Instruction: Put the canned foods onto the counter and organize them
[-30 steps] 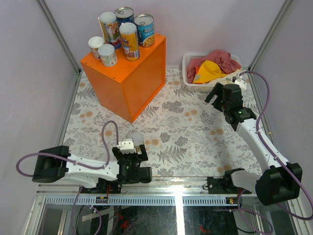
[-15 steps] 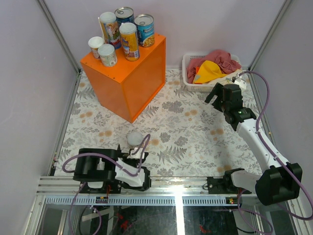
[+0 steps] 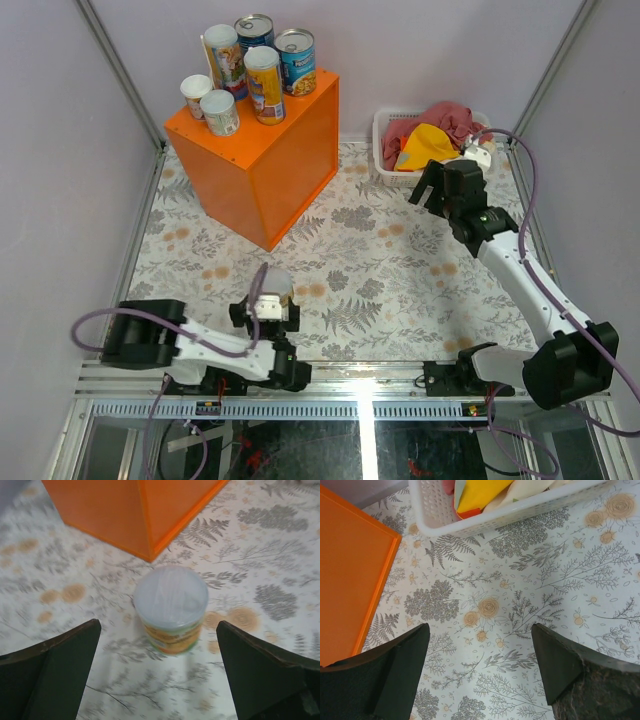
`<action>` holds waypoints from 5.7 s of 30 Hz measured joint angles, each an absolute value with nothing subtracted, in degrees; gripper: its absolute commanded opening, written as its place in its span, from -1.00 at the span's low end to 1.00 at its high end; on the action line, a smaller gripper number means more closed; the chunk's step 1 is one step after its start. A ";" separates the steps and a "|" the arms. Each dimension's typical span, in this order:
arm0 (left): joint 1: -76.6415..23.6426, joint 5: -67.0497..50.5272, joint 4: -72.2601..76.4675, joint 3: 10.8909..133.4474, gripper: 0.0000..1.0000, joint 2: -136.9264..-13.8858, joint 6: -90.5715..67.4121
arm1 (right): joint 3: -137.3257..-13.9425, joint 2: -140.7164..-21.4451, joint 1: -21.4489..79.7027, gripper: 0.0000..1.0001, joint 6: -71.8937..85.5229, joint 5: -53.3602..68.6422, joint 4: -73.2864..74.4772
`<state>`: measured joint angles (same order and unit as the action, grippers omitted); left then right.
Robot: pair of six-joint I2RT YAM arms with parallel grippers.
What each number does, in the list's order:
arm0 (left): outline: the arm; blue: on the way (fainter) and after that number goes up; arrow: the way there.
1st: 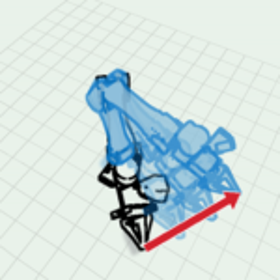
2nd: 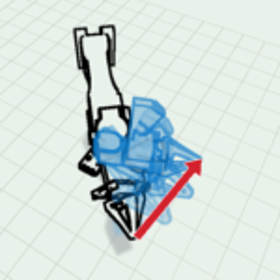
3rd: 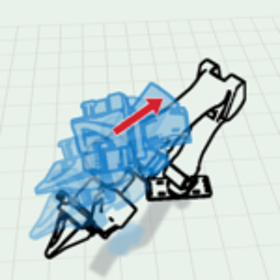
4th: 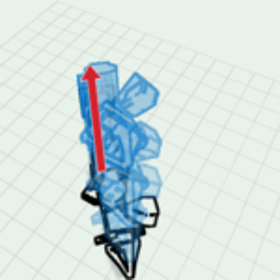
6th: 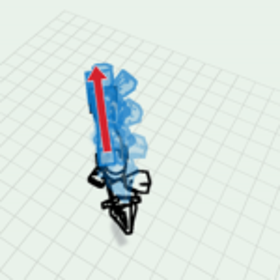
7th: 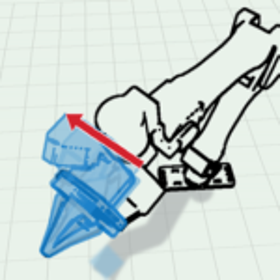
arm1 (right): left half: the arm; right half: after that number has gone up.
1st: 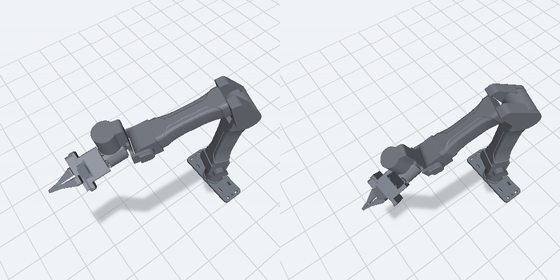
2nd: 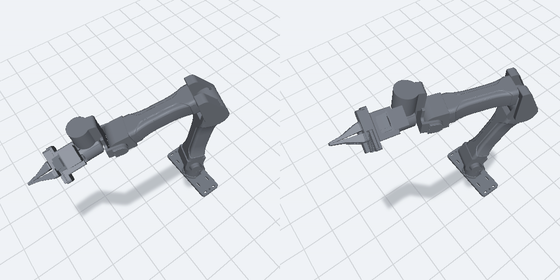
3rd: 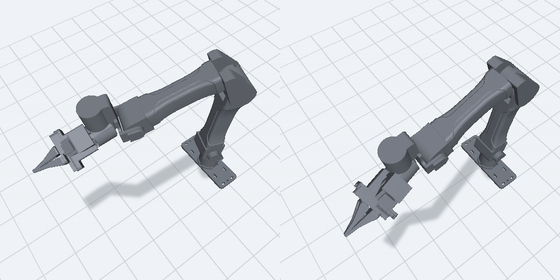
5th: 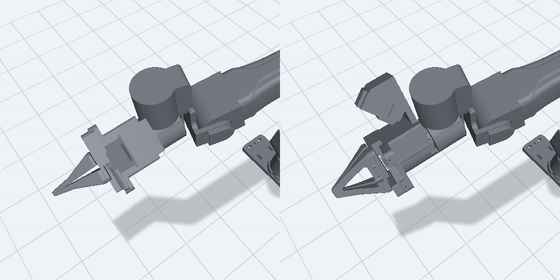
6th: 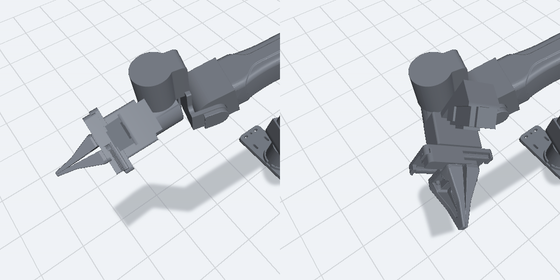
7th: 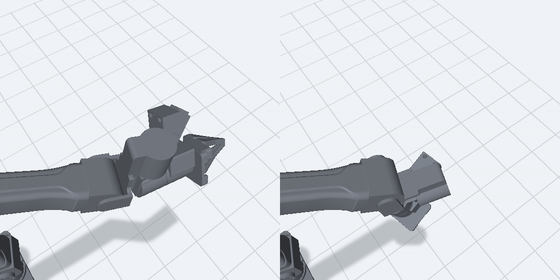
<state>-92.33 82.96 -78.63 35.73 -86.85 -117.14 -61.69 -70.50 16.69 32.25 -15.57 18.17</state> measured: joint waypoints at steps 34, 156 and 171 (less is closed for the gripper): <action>-74.11 66.98 -4.01 17.10 0.99 -62.11 -49.71 | -63.59 -71.55 18.87 0.80 29.28 -17.12 21.47; -21.50 23.11 -33.34 111.04 -1.00 -89.19 -11.40 | -63.44 -70.06 19.03 0.80 29.15 -16.95 18.70; -20.91 22.70 -33.43 111.63 -0.76 -89.73 -11.70 | -63.44 -70.08 19.03 0.80 29.12 -16.93 18.52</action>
